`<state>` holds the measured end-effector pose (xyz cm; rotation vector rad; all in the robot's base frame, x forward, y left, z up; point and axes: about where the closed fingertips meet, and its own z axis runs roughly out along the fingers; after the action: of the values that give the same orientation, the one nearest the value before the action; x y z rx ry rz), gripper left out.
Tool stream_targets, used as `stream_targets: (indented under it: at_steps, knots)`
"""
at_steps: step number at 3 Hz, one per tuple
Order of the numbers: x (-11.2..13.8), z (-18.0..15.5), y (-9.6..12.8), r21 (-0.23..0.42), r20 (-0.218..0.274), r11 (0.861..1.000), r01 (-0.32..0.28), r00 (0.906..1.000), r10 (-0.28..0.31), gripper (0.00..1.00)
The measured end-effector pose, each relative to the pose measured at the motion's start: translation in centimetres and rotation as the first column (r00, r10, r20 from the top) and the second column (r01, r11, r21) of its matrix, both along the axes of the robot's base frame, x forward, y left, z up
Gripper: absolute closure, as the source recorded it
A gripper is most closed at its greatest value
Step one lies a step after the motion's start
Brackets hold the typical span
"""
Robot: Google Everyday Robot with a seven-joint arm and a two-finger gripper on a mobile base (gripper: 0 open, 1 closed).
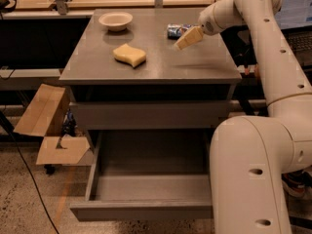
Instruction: Place redbull can into middle drawer
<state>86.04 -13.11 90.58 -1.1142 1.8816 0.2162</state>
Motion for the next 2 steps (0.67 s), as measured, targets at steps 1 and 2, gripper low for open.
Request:
stream_targets:
  at_steps: [1, 2]
  knots:
    - [0.77, -0.63, 0.16, 0.018, 0.004, 1.0, 0.003, 1.0, -0.003, 0.0]
    - [1.32, -1.48, 0.35, 0.043, -0.003, 0.999, 0.005, 1.0, -0.005, 0.0]
